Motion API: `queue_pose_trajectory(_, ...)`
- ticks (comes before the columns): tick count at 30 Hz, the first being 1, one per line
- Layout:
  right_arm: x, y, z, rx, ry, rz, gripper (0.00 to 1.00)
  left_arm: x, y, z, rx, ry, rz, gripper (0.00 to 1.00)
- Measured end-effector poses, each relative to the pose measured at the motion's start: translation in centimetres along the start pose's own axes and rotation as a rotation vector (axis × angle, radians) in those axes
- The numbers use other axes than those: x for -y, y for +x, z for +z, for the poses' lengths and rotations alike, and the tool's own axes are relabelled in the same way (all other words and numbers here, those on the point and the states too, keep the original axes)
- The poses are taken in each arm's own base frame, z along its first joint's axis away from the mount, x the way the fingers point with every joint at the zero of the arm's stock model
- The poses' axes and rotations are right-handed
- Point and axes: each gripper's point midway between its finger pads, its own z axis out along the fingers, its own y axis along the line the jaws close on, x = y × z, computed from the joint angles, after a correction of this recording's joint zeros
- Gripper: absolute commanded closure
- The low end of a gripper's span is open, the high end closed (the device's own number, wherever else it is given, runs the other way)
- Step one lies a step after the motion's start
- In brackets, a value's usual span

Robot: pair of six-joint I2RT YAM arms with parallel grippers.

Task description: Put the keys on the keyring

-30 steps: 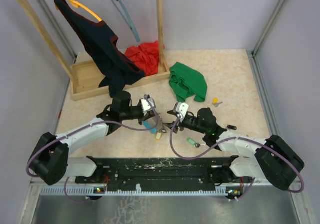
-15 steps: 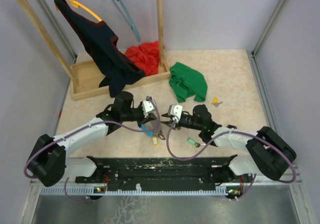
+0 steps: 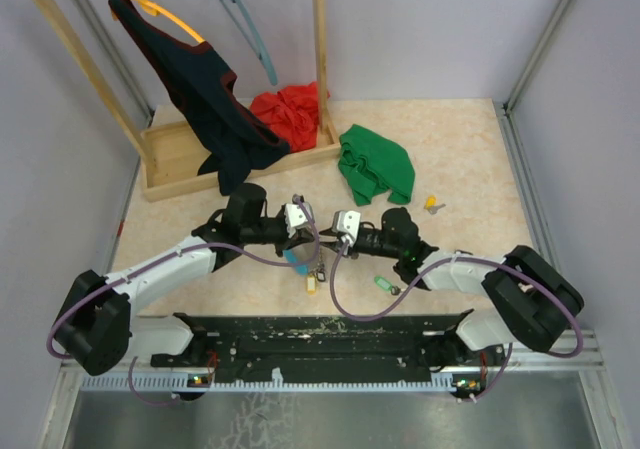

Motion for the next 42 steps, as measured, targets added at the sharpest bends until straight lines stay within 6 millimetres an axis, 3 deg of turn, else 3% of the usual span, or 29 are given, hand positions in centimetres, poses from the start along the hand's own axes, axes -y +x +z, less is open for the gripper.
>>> queue_pose_trajectory(13, 0.0, -0.3, 0.6, 0.003, -0.034, -0.007, 0.88, 0.4, -0.2, 0.1, 0.008, 0.018, 0.007, 1.0)
queue_pose_trajectory(17, -0.2, -0.2, 0.7, -0.006, -0.049, -0.007, 1.0, 0.4, -0.1, 0.1, 0.005, 0.019, 0.011, 1.0)
queue_pose_trajectory(20, -0.2, 0.0, 0.7, -0.02, -0.056, -0.006, 1.0, 0.6, 0.1, 0.1, 0.001, 0.028, 0.01, 1.0)
queue_pose_trajectory(29, 0.1, 0.2, 0.5, -0.033, -0.056, 0.031, 1.0, 0.5, 0.2, -0.1, 0.039, -0.007, 0.03, 0.74)
queue_pose_trajectory(42, 0.9, -1.1, 0.0, 0.062, 0.0, 0.105, 1.0, -0.7, 1.2, -2.5, 0.238, -0.079, -0.057, 0.62)
